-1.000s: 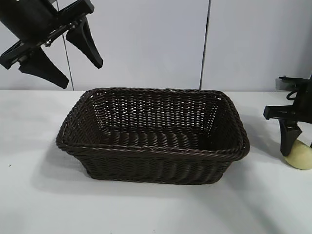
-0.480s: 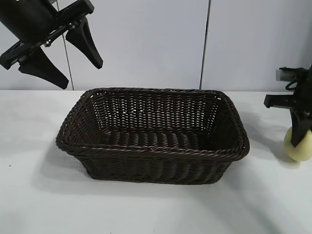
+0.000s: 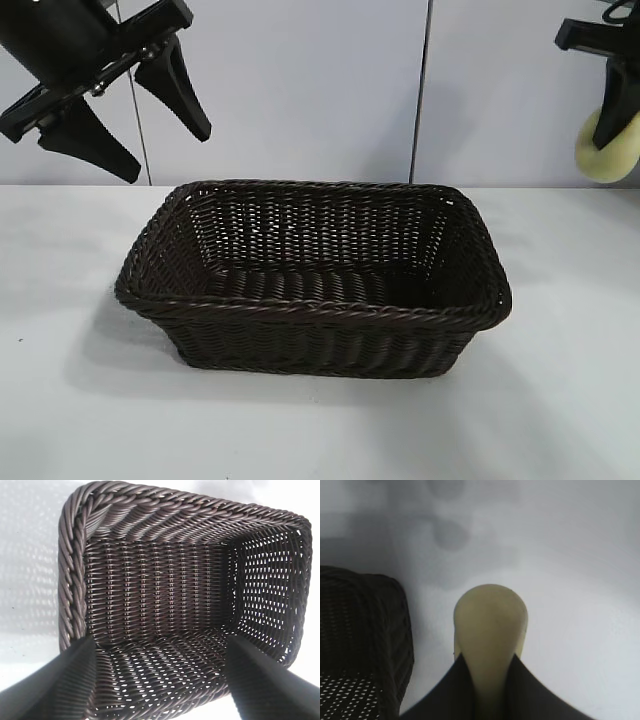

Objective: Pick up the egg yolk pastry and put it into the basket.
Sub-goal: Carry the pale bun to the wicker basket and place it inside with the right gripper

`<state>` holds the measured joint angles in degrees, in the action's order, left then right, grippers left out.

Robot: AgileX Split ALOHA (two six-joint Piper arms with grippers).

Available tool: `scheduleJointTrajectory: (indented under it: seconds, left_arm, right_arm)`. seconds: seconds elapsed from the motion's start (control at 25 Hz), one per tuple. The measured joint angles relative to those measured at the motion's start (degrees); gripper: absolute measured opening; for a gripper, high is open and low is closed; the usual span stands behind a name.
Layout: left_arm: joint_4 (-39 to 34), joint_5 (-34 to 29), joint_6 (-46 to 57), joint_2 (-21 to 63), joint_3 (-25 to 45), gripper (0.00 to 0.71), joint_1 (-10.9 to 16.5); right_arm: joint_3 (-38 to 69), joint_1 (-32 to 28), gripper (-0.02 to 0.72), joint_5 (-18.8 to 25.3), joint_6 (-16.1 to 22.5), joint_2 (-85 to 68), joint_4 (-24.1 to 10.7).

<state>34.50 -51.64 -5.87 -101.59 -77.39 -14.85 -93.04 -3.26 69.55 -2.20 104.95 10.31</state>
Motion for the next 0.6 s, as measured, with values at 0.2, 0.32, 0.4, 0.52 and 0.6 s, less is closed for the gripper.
scheduleJointTrajectory:
  seconds: [0.2, 0.32, 0.4, 0.52, 0.6]
  left_arm:
    - [0.00, 0.00, 0.00, 0.00, 0.00, 0.526, 0.00]
    - [0.00, 0.00, 0.00, 0.00, 0.00, 0.526, 0.00]
    - [0.05, 0.00, 0.00, 0.00, 0.00, 0.526, 0.00]
    - [0.05, 0.00, 0.00, 0.00, 0.00, 0.526, 0.00]
    - [0.05, 0.00, 0.00, 0.00, 0.00, 0.526, 0.00]
  right_arm:
    - [0.00, 3.39, 0.074, 0.41, -0.47, -0.27, -0.05]
    - [0.00, 7.47, 0.074, 0.35, -0.48, -0.27, -0.05]
    - [0.00, 10.85, 0.074, -0.20, -0.43, -0.27, -0.05]
    - [0.00, 15.89, 0.074, -0.82, 0.24, -0.27, 0.00]
    - [0.00, 19.02, 0.074, -1.61, 0.94, -0.27, 0.05]
